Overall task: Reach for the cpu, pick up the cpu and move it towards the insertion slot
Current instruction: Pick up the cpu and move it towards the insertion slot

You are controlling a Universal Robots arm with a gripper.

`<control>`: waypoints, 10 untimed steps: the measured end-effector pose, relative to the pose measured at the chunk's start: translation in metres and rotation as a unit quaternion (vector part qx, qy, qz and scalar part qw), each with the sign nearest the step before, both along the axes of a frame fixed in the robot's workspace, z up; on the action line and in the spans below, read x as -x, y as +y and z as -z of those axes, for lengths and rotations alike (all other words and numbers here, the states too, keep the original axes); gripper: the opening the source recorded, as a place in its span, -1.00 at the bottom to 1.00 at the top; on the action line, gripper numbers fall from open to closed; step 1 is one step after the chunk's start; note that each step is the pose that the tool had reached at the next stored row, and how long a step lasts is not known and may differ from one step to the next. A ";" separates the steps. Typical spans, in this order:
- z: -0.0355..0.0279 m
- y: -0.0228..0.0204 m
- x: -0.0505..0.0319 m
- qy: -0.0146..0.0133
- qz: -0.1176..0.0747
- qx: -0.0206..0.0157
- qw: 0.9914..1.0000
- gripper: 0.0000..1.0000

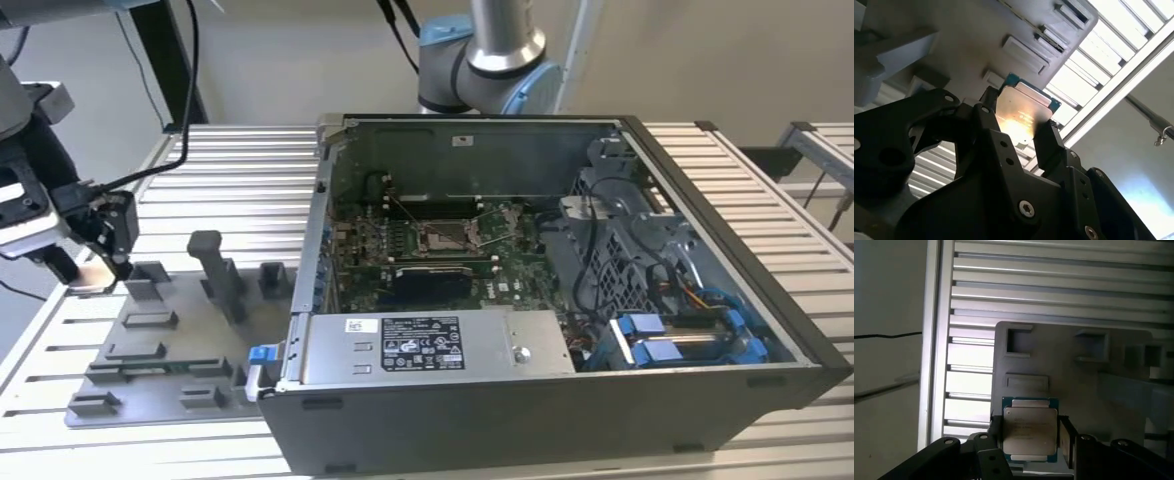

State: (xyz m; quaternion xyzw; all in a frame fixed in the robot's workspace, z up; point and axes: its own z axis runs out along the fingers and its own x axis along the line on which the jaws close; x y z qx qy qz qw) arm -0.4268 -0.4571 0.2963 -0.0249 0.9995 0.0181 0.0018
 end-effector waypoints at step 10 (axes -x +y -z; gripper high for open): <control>-0.0225 0.0000 0.0005 -0.001 0.000 0.000 1.000 -1.00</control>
